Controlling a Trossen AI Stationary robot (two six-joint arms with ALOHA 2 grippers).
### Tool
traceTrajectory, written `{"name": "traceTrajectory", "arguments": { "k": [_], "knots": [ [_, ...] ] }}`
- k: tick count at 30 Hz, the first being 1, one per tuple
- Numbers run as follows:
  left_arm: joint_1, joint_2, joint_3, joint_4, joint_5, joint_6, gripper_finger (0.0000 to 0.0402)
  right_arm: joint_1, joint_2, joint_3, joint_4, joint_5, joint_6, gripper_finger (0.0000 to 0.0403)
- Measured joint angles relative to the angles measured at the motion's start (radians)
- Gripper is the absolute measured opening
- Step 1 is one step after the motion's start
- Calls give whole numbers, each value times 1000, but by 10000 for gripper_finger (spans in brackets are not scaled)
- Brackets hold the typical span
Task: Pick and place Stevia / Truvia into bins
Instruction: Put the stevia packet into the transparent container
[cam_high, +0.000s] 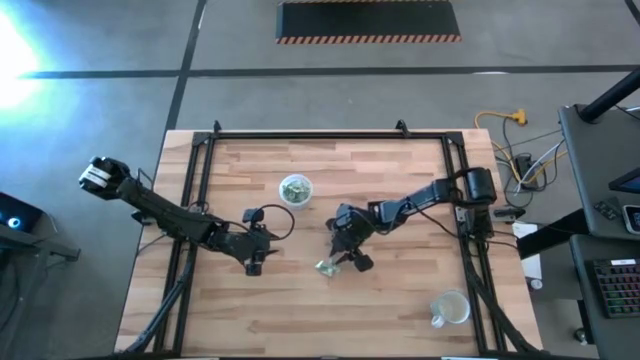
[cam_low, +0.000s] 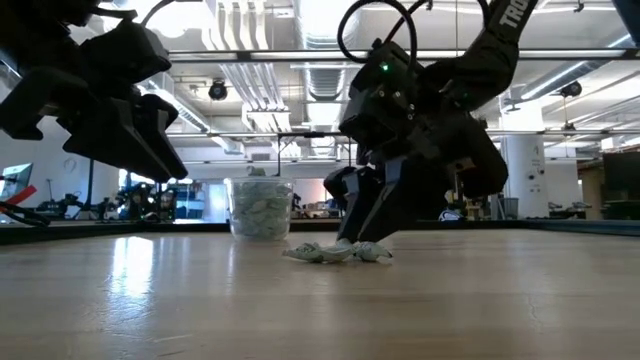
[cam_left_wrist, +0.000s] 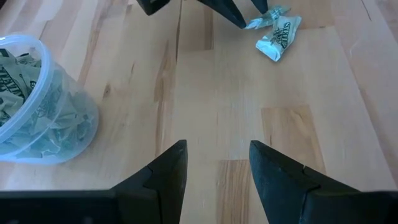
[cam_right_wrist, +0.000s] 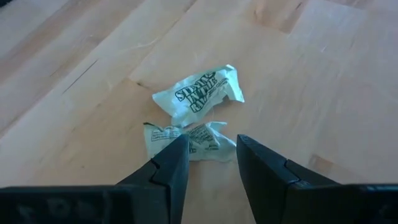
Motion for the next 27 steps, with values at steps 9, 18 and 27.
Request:
{"name": "traceTrajectory", "arguments": {
  "k": [9, 18, 27],
  "knots": [
    [0, 0, 0, 4, -1, 0, 157, 0, 49, 15, 21, -15, -3, 111],
    [0, 0, -1, 3, -1, 0, 157, 0, 50, 23, 12, -16, -51, 27],
    [0, 0, -1, 1, -1, 0, 157, 0, -57, 20, -50, 52, -97, 9]
  ]
}}
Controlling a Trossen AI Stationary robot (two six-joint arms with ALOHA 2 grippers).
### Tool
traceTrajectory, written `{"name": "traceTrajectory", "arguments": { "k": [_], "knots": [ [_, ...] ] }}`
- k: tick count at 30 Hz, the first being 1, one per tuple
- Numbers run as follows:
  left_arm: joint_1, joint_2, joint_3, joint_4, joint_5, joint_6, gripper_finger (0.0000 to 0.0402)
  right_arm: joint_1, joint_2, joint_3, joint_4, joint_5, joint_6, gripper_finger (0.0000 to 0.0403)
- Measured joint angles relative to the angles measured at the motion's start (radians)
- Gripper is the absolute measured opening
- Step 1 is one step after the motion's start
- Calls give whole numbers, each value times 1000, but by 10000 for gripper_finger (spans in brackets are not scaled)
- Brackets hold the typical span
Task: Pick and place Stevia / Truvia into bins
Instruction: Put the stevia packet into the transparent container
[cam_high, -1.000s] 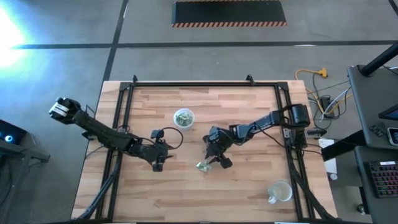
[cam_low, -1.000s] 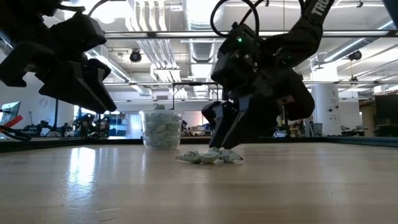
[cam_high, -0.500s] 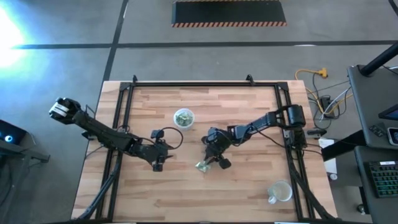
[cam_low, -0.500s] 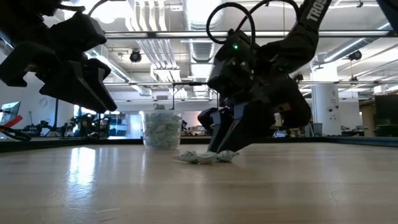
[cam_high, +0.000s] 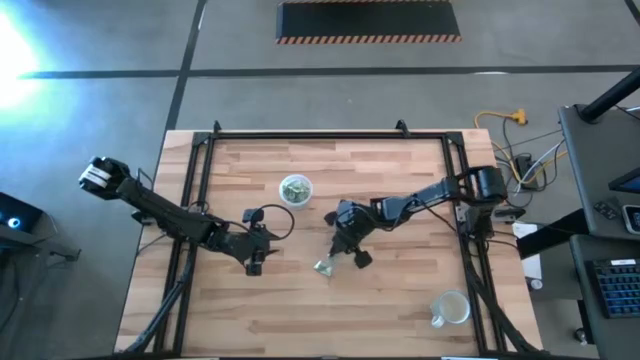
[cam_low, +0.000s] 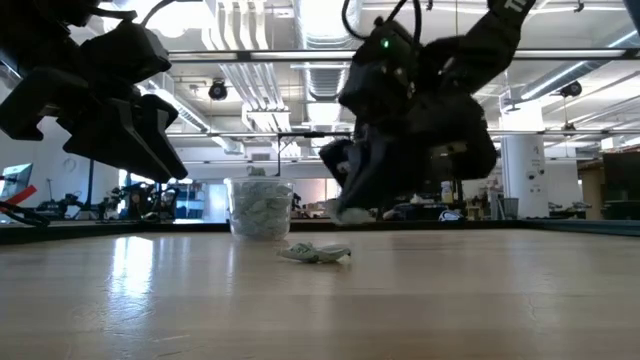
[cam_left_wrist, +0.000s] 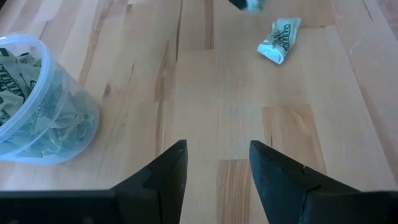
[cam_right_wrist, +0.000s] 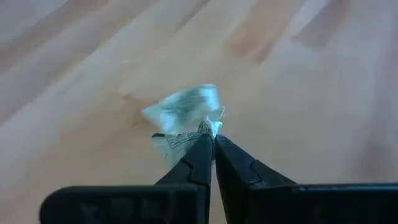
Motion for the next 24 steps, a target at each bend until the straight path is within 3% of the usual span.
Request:
{"name": "traceTrajectory", "arguments": {
  "k": [5, 11, 20, 24],
  "knots": [
    [0, 0, 0, 3, -2, 0, 157, -8, -80, 0, 22, 200, -75, 9],
    [0, 0, 0, 5, -6, 0, 157, -73, -105, 0, 224, 392, -131, 9],
    [1, 0, 0, 27, -10, 43, 157, -221, -105, 22, 324, 387, -124, 9],
    [1, 0, 0, 42, -10, 49, 157, -268, -76, 58, 329, 320, -93, 9]
  ]
}}
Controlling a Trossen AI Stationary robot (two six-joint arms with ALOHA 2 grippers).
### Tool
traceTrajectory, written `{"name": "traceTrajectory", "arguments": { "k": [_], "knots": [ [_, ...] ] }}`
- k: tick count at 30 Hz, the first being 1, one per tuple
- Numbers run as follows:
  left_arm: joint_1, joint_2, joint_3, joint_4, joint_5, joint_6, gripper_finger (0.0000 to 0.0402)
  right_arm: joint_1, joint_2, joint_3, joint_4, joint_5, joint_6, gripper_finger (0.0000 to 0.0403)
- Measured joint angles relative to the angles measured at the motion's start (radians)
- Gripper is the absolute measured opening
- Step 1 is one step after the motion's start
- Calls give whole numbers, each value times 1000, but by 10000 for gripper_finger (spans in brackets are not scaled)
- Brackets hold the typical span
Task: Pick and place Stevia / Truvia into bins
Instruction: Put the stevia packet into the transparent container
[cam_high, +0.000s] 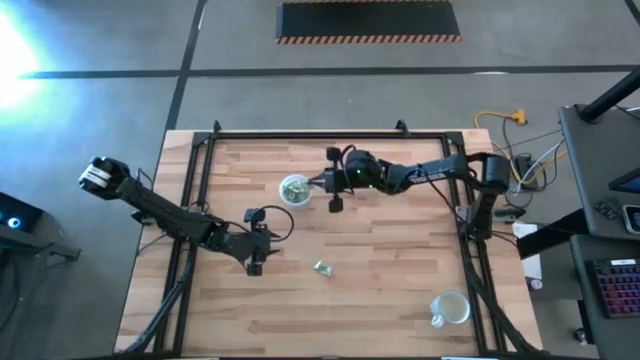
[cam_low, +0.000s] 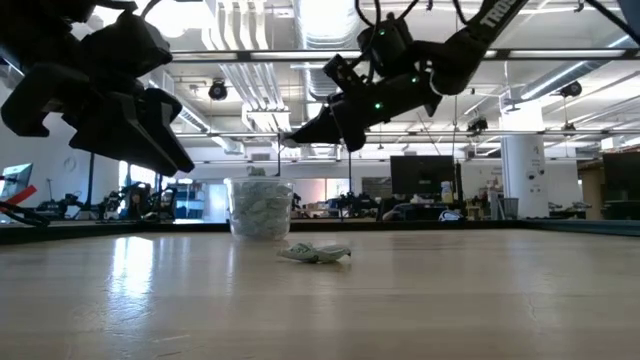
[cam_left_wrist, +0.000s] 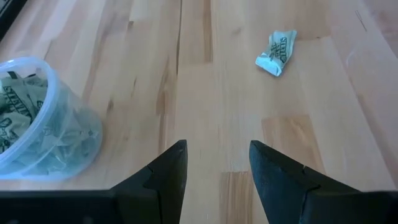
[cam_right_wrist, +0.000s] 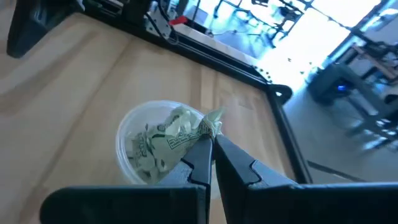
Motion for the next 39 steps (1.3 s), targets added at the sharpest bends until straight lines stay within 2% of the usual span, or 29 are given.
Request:
{"name": "traceTrajectory", "arguments": {
  "k": [3, 13, 21, 25, 29, 34, 39],
  "knots": [
    [0, 0, 0, 3, 0, 4, 157, -20, 46, 41, -1, -41, 18, 9],
    [0, 0, -1, 6, 0, 4, 157, -39, 221, 212, -117, -39, 30, 9],
    [0, 2, -17, 8, 0, 3, 157, -43, 228, 302, -312, -36, 50, 14],
    [0, 2, -23, 17, 0, 1, 157, -43, 227, 324, -355, -43, 47, 43],
    [0, 2, -30, 35, 0, 2, 157, -43, 227, 327, -364, -85, 35, 95],
    [0, 2, -32, 35, 0, 2, 157, -42, 220, 327, -365, -88, 37, 155],
    [0, 2, -33, 35, 0, 1, 157, -42, 187, 327, -366, -88, 29, 184]
  ]
}}
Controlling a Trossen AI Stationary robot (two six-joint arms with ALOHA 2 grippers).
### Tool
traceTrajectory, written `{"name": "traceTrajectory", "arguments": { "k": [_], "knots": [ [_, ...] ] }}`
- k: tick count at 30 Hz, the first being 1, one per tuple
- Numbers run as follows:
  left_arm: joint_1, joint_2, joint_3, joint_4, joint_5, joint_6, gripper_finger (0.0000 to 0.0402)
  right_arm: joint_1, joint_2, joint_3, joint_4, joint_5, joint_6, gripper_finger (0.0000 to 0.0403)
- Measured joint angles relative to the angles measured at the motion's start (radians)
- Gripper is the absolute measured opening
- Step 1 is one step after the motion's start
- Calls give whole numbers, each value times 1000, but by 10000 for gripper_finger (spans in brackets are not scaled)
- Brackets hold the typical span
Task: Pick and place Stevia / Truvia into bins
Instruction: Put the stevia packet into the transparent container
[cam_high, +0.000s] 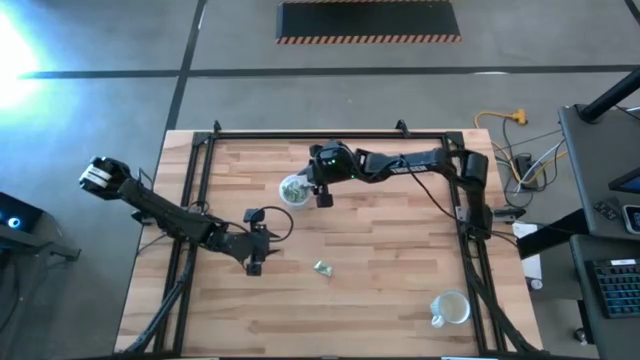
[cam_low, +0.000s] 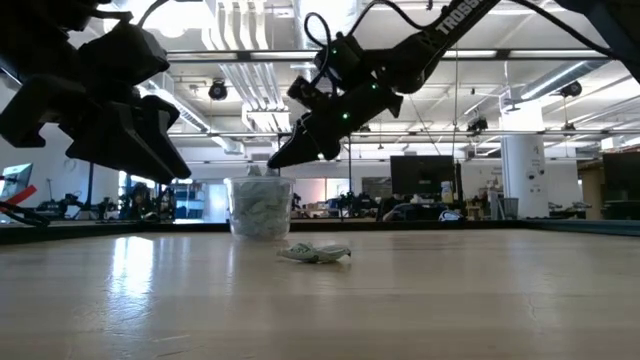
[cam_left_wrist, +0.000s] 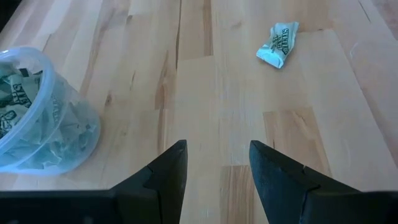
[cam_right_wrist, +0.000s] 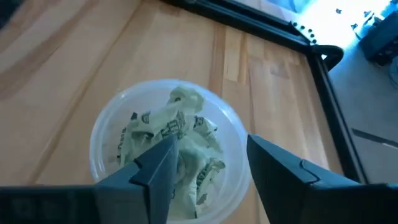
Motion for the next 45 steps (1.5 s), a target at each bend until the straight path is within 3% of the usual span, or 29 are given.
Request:
{"name": "traceTrajectory", "arguments": {
  "k": [9, 15, 24, 30, 36, 45],
  "knots": [
    [0, 0, -11, 35, 0, 6, 157, 10, -114, -5, -198, -2, -3, 181],
    [0, 49, -52, 319, 3, 173, 157, 50, -190, -21, -398, -20, -4, 175],
    [9, 252, -50, 607, 16, 308, 157, 110, -233, -106, -580, -38, 65, 176],
    [30, 400, -16, 714, 42, 350, 157, 120, -283, -231, -569, -37, 126, 169],
    [81, 500, 63, 737, 258, 354, 157, 120, -374, -383, -459, -35, 153, 159],
    [127, 628, 142, 731, 374, 353, 157, 118, -570, -581, -304, -33, 164, 148]
  ]
}}
